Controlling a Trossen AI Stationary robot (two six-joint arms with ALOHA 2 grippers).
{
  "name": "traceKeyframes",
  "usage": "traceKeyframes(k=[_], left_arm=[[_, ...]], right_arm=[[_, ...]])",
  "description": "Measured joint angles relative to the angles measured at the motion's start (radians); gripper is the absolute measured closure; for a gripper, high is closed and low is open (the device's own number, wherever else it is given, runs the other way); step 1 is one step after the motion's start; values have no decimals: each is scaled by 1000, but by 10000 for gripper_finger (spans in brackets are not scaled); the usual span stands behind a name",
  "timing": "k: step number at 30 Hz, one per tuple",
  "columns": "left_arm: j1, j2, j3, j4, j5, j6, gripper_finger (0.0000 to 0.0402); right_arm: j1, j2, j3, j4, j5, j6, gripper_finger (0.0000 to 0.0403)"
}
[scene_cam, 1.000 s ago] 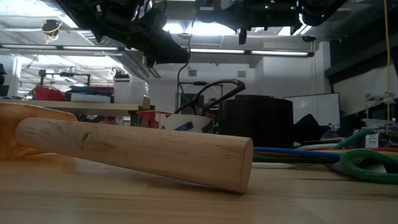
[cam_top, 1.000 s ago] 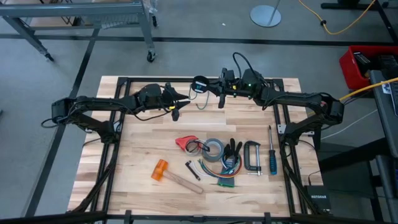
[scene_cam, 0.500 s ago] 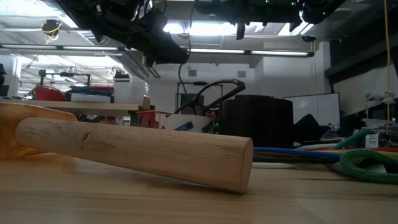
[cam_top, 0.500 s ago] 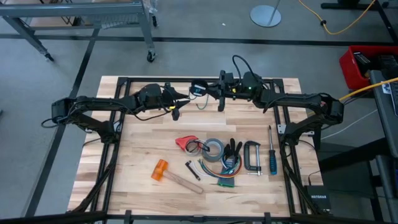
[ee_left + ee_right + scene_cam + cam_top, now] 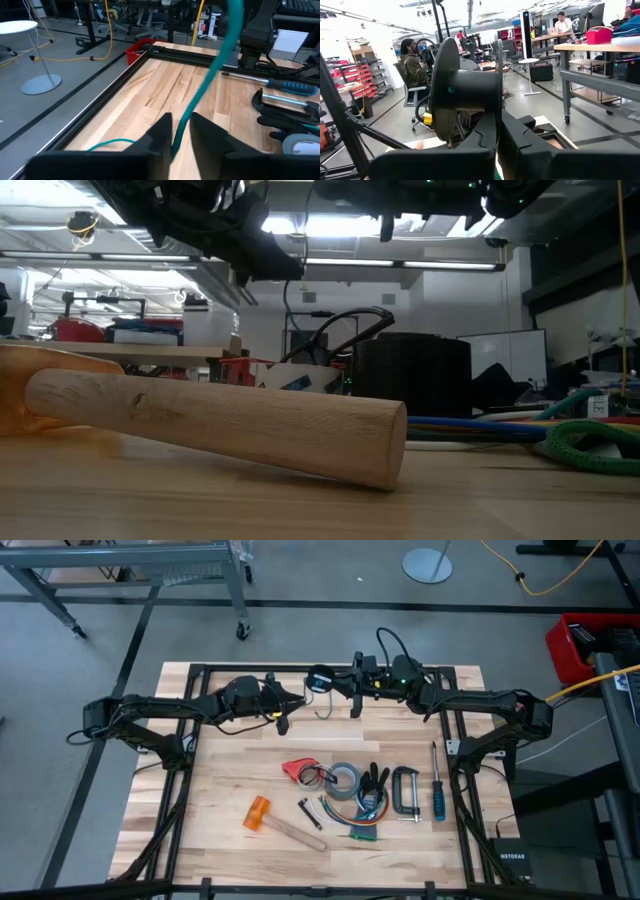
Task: Coil cords
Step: Coil the green cable wire on the black spool
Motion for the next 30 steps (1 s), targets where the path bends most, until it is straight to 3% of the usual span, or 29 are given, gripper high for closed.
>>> traceKeyframes(k=[4, 18, 30], left_arm=[[-7, 0, 0, 2, 0, -18, 393], [-67, 158, 10, 186, 45, -211, 400], [-75, 196, 141, 107, 248, -323, 401]], right_arm=[[0, 0, 0, 0, 73, -5, 401], [33, 160, 40, 92, 253, -53, 401], [39, 227, 80, -60, 287, -140, 401]])
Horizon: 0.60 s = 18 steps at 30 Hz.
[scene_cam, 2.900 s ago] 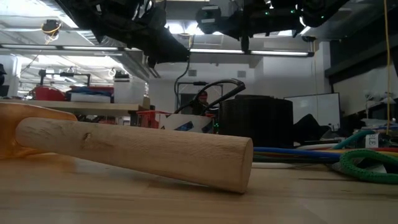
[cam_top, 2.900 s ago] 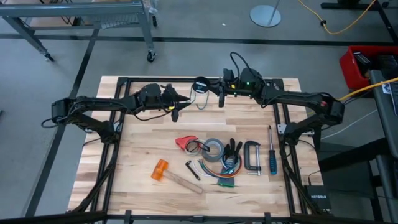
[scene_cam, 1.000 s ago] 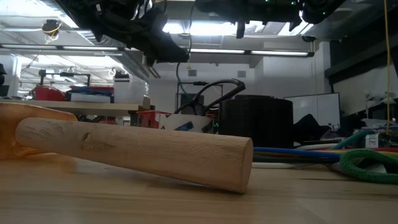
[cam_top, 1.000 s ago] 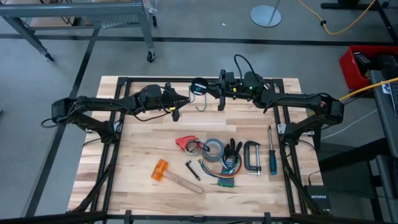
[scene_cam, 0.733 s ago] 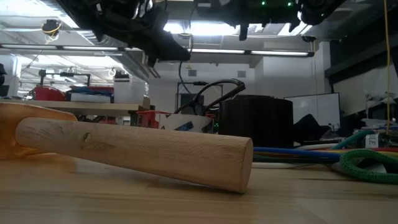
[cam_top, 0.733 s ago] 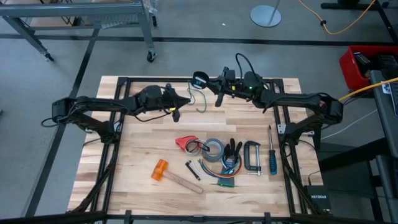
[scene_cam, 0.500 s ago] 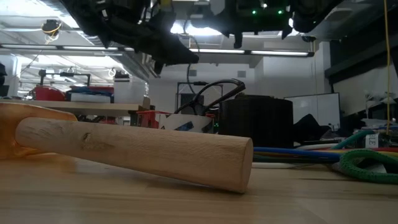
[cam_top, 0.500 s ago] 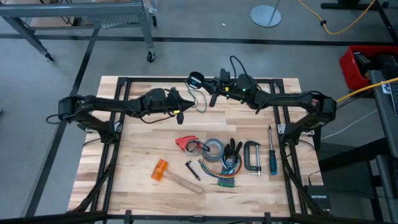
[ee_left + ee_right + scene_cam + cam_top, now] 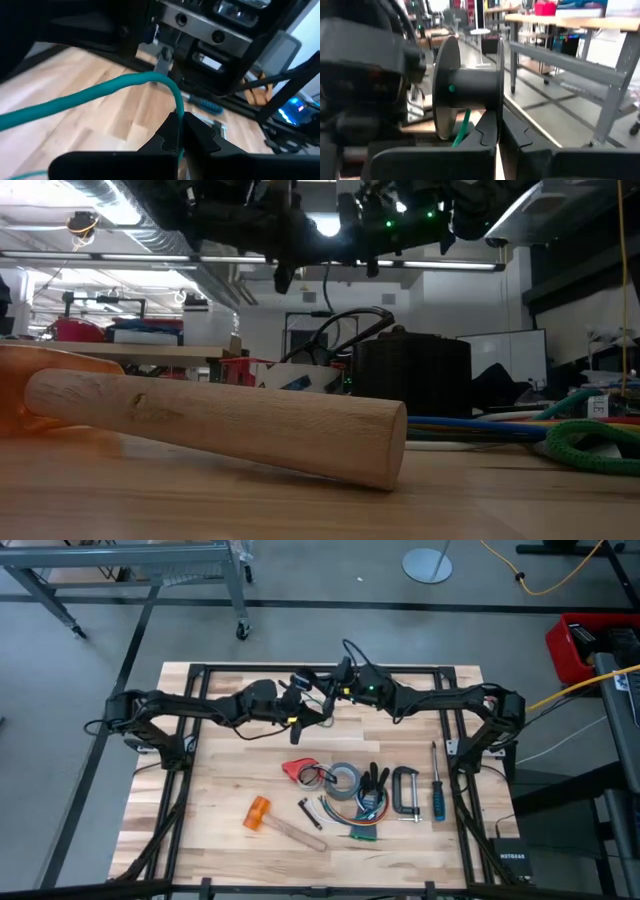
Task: Coil cords
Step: Coil the green cable wire on the black spool
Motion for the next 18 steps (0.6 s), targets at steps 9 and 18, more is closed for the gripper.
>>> traceKeyframes(k=[9, 18], left_arm=[[16, 0, 70, -234, 1, -14, 401], [37, 0, 70, -237, -14, -51, 402]], right_arm=[[42, -2, 2, -141, 44, -52, 401], [75, -3, 2, -207, 121, -53, 401]])
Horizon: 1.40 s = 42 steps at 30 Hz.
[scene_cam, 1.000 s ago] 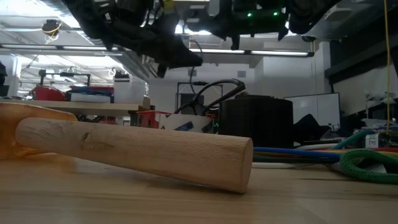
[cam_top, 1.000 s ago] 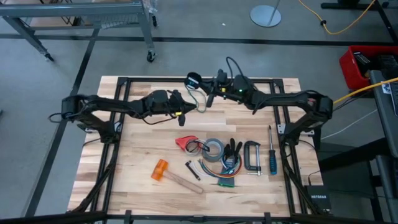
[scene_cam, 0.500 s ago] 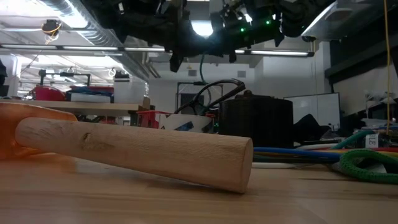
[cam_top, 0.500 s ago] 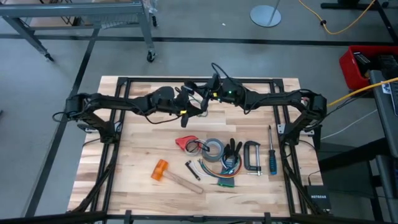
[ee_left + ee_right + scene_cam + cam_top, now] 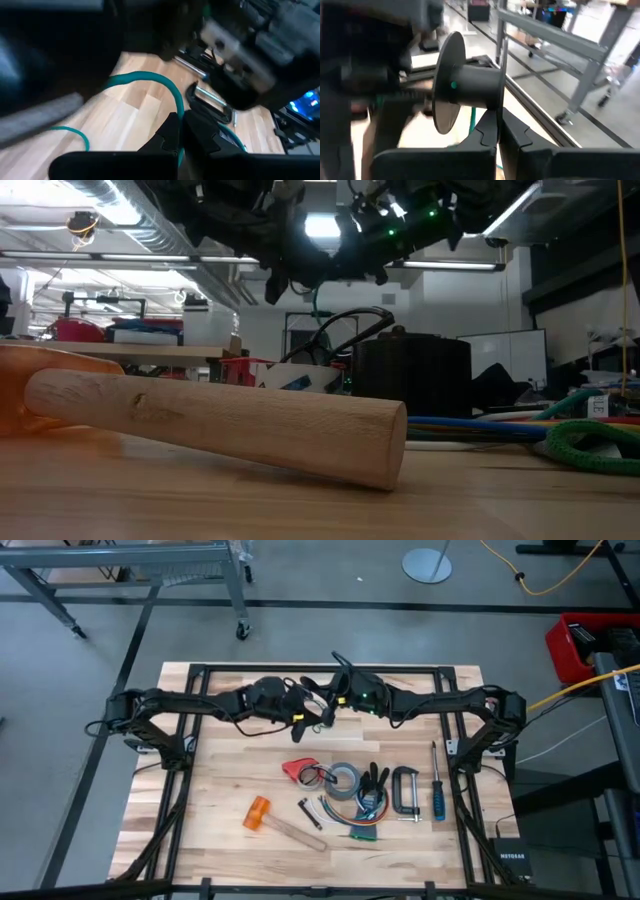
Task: Coil cords
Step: Coil the green cable wire on the black spool
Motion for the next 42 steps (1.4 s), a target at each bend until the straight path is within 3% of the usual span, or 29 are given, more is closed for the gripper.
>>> traceKeyframes(k=[15, 33, 42], left_arm=[[33, -3, 8, 33, -27, 44, 401], [89, -162, 8, -247, -32, 118, 401], [99, -179, 8, -298, -41, 164, 401]], right_arm=[[9, 2, -3, -154, -25, 0, 401], [9, -109, -3, -321, -49, 8, 402], [8, -184, -3, -375, -169, 12, 402]])
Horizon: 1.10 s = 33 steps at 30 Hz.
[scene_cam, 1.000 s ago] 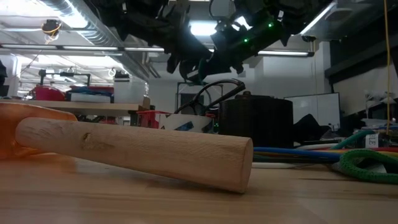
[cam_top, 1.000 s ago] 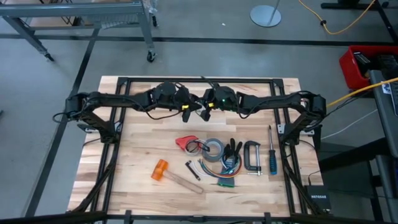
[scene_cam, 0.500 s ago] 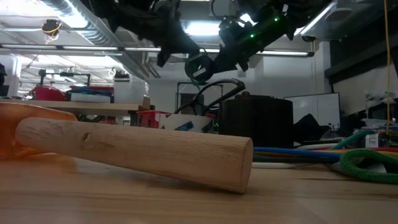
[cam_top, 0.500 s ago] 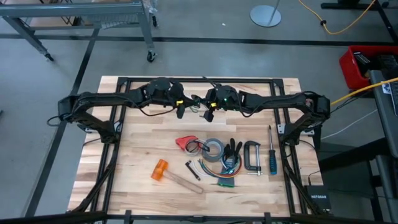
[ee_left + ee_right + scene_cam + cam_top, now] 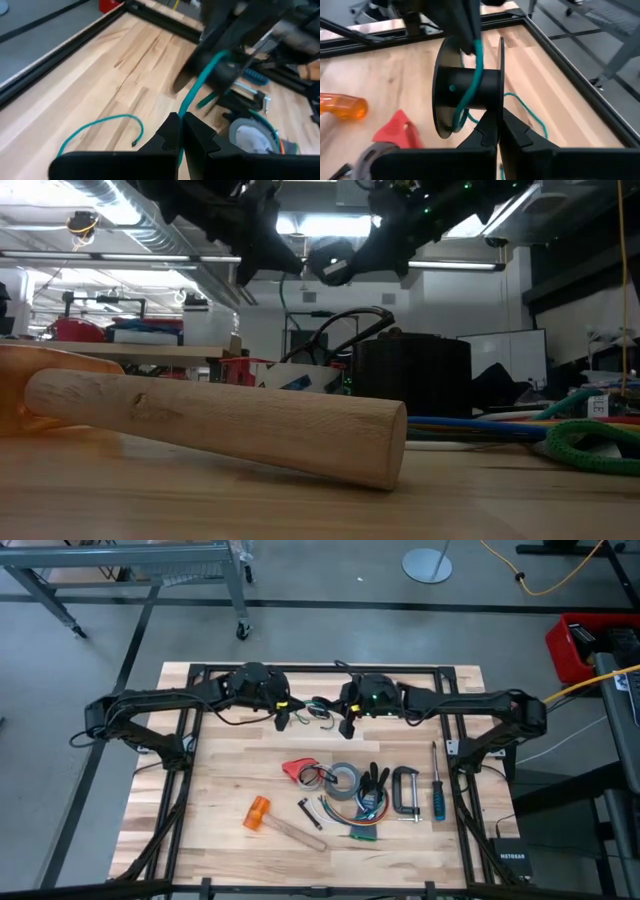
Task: Coil cords
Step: Coil the green cable wire on the black spool
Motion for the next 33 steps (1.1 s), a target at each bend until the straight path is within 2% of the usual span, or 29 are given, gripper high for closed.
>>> traceKeyframes(k=[12, 22, 28, 33], left_arm=[[-2, 0, 1, -67, -1, 4, 401], [-29, -3, 4, -45, -5, 22, 401], [-35, -1, 1, 21, -9, 37, 401], [-35, 0, 0, 48, -8, 45, 379]], right_arm=[[0, -82, 0, 33, 35, -1, 402], [1, -83, 7, 182, 80, -4, 402], [0, -83, 11, 256, 91, -3, 402], [0, -84, 13, 264, 91, -1, 402]])
